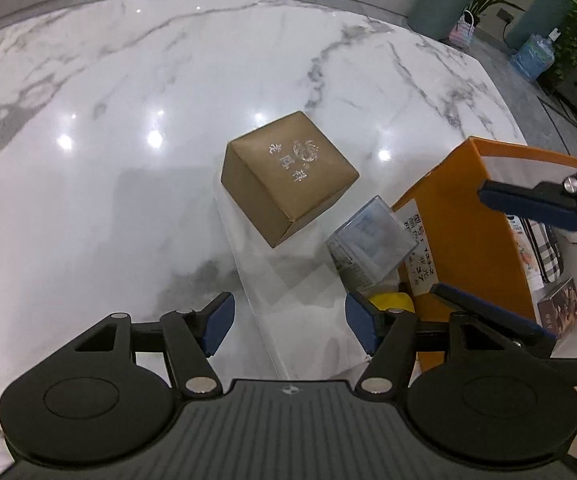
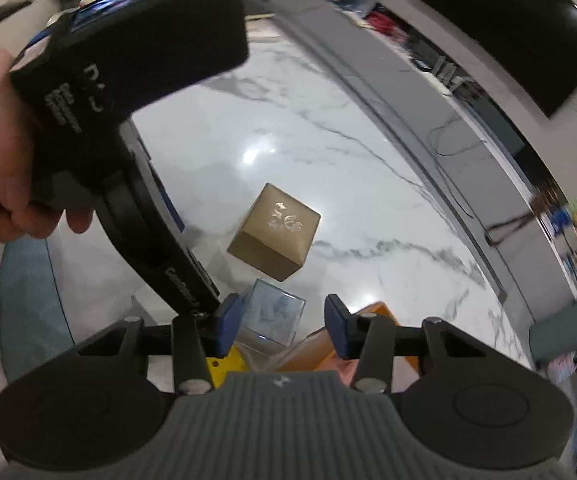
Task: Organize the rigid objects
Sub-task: 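Reach the right tool to the brown gift cube and grasp it, then lift the brown cube with the right tool while the left tool moves over the white foam block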
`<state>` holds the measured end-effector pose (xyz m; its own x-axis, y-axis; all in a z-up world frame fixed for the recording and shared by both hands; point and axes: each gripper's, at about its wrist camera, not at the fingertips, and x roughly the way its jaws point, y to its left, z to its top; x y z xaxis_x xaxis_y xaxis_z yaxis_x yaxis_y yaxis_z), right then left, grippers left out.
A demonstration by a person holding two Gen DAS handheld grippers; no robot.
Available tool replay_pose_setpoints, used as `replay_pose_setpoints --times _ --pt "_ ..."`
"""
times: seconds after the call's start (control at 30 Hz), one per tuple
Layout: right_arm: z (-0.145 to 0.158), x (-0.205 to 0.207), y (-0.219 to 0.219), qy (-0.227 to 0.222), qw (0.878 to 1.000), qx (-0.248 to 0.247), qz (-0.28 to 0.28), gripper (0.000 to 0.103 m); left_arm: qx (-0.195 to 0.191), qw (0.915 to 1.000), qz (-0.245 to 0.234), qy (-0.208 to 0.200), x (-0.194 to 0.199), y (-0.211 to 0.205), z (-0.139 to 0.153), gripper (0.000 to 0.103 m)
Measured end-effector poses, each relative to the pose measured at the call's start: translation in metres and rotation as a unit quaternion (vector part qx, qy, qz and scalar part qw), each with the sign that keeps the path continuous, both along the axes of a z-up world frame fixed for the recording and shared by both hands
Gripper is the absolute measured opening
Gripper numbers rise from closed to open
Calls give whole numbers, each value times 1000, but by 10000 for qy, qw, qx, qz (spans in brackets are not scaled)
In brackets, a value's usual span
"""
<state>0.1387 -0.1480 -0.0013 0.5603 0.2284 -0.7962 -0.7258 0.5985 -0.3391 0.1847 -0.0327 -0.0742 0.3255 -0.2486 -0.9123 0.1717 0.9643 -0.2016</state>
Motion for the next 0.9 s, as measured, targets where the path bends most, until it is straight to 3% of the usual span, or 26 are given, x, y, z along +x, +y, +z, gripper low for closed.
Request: replay_pose_setpoints --times 0.13,0.4,0.5,0.67,0.73,0.9 --pt "-2 15 4 26 9998 -199 41 46 -44 9999 93 -66 5 4 -3 76" --pt "-3 51 4 286 9967 309 -697 46 -284 9988 380 -126 10 25 -3 75" --pt "-2 63 3 555 9903 757 -1028 49 -284 9989 322 -177 12 30 -3 76" --pt "-9 79 6 997 9728 1438 -1518 60 32 9990 297 -332 11 37 -3 75" --pt "-15 86 10 1109 9667 1595 -1667 68 -52 9992 264 -289 10 39 -5 75" --pt "-33 102 21 1538 9492 1860 -2019 68 -185 9990 204 -344 6 39 -9 75"
